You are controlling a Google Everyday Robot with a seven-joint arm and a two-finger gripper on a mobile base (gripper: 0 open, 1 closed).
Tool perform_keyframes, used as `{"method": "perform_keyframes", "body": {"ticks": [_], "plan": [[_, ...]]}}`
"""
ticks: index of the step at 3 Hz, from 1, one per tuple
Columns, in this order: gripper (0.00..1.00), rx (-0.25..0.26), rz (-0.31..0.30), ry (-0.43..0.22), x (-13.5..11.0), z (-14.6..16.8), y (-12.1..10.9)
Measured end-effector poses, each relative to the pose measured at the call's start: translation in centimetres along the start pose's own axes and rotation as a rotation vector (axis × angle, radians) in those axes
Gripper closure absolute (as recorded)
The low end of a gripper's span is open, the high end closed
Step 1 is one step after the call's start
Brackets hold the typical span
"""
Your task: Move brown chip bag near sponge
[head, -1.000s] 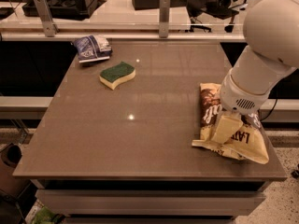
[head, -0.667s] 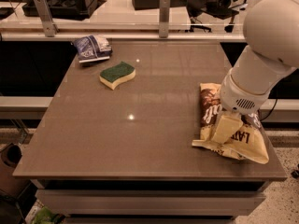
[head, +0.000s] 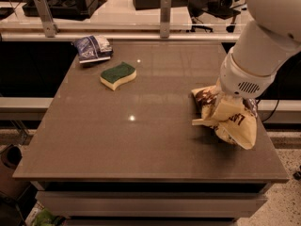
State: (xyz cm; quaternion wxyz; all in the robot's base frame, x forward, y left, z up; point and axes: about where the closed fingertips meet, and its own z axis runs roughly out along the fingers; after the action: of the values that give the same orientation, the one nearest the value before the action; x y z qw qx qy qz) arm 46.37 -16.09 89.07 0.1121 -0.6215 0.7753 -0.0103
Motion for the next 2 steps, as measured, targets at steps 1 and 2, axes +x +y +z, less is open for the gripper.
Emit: {"method": "perform_keyframes", "body": {"ticks": [1, 2], "plan": [[1.00, 0.032, -0.015, 0.002, -0.81, -1.57, -0.20], [1.00, 0.071, -0.039, 0.006, -1.51, -2.54, -0.58]]}}
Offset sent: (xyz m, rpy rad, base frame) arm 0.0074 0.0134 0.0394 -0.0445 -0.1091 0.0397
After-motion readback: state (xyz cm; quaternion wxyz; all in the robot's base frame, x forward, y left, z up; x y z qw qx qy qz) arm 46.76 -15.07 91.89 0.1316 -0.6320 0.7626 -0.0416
